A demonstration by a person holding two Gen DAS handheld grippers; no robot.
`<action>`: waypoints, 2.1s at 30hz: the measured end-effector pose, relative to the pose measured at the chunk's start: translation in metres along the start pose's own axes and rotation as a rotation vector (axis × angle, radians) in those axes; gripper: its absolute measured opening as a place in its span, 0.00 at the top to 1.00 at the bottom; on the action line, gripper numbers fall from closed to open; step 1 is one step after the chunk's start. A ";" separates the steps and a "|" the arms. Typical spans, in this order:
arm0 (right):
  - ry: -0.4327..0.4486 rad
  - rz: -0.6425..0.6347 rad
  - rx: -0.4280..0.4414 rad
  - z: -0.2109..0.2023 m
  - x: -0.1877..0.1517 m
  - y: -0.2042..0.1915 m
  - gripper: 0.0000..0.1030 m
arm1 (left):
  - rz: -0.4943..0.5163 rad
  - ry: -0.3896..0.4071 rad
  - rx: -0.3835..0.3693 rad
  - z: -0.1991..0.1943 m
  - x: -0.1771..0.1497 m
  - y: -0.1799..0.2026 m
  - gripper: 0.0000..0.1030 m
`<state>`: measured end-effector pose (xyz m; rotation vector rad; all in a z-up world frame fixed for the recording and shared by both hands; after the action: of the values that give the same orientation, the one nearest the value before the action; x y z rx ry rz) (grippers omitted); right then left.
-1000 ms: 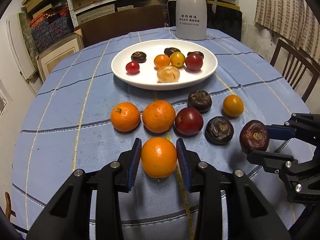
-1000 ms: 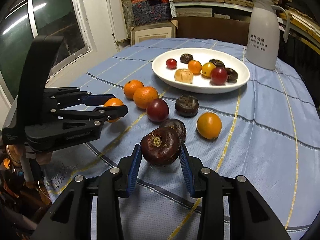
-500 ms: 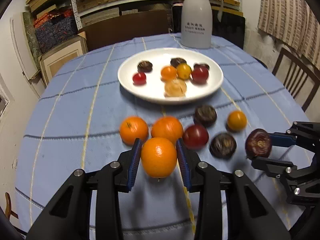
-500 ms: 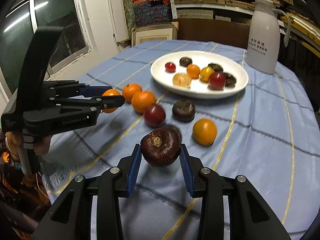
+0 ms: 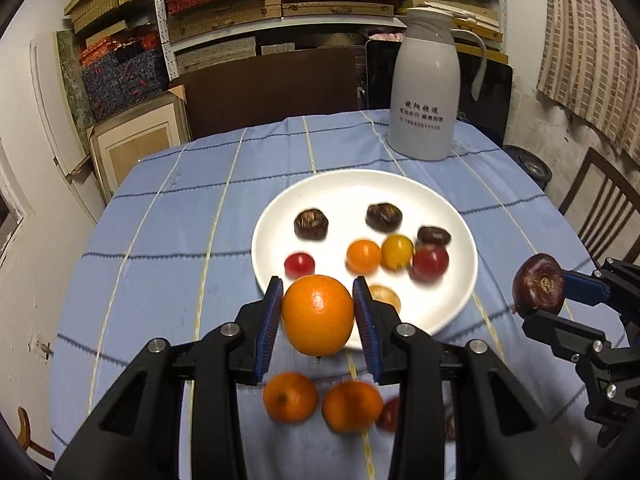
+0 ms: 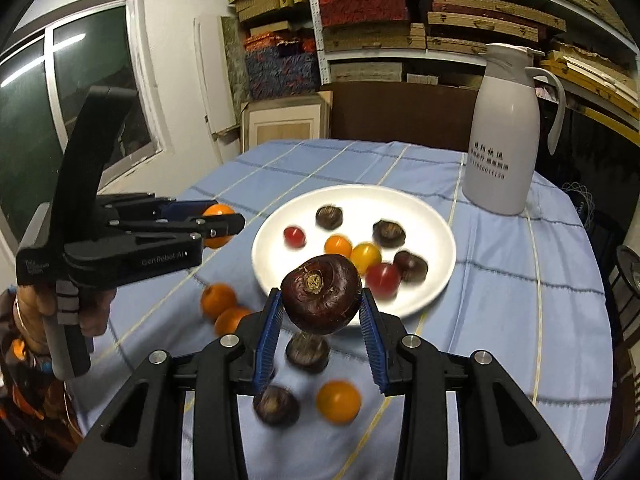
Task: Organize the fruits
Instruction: 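Carry orange with left tool while right tool carries dark fruit, release both on plate, then open both tools and pull back toward the fruit cluster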
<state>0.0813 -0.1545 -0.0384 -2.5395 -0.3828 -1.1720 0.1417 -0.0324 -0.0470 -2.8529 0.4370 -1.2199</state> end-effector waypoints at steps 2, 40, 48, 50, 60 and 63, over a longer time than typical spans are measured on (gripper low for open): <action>0.005 0.015 -0.001 0.008 0.008 0.006 0.62 | -0.008 -0.007 0.004 0.010 0.009 -0.001 0.66; -0.025 0.076 -0.047 0.065 0.038 0.048 0.38 | -0.018 -0.048 0.058 0.055 0.015 -0.023 0.41; -0.018 0.022 -0.017 0.003 -0.015 0.024 0.34 | 0.013 -0.002 0.061 -0.001 -0.024 -0.029 0.34; -0.019 -0.004 -0.013 -0.010 -0.031 0.015 0.33 | 0.009 -0.003 0.052 -0.011 -0.035 -0.030 0.34; -0.122 -0.133 -0.091 -0.012 -0.101 0.001 0.33 | 0.012 -0.035 0.005 -0.033 -0.087 -0.019 0.33; -0.152 -0.140 -0.112 0.000 -0.106 0.008 0.33 | 0.009 -0.040 -0.009 -0.034 -0.093 -0.013 0.33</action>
<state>0.0172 -0.1736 -0.1216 -2.7478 -0.5538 -1.0788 0.0595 0.0077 -0.0877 -2.8740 0.4557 -1.1608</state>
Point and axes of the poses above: each gripper's, at about its wrist camera, not at the fingertips, and z roughly the way its jaws point, y to its right, x to its top, the point moved 10 cm from there along z, roughly the way its jaws point, and after that the axes turned 3 degrees about z, right-handed, at the moved point
